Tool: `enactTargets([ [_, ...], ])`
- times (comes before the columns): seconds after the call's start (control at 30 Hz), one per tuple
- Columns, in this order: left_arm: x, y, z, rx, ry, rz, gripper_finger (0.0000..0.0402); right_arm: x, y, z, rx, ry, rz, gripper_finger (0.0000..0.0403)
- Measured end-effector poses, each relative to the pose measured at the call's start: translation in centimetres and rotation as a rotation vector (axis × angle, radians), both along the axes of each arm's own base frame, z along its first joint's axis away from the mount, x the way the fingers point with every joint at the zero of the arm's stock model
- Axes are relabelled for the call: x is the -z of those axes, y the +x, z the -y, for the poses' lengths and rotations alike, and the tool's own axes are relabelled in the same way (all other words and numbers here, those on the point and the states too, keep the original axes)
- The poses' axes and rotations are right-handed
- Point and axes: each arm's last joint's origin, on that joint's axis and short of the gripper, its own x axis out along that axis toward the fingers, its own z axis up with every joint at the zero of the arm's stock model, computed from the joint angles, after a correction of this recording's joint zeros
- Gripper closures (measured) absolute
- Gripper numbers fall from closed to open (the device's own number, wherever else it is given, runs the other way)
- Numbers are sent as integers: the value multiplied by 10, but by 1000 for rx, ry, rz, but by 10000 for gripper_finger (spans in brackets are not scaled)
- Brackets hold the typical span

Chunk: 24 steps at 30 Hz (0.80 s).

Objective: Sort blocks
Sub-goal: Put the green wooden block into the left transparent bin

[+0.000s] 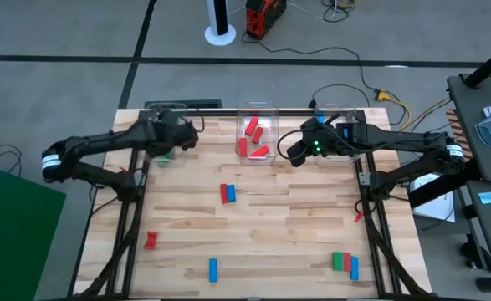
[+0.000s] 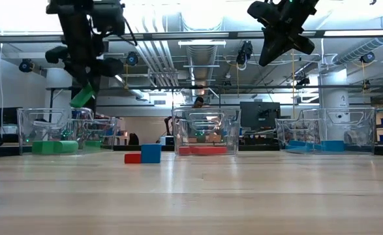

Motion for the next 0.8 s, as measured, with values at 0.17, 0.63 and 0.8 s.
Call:
enactTargets([
  [0.17, 3, -10, -19, -36, -137, 31, 295, 0, 0, 0, -2, 3, 1, 390],
  [0.63, 3, -20, -38, 6, -207, -21, 275, 0, 0, 0, -2, 5, 1, 390],
  [0.8, 3, -20, -38, 7, -207, -22, 258, 0, 0, 0, -1, 5, 2, 390],
])
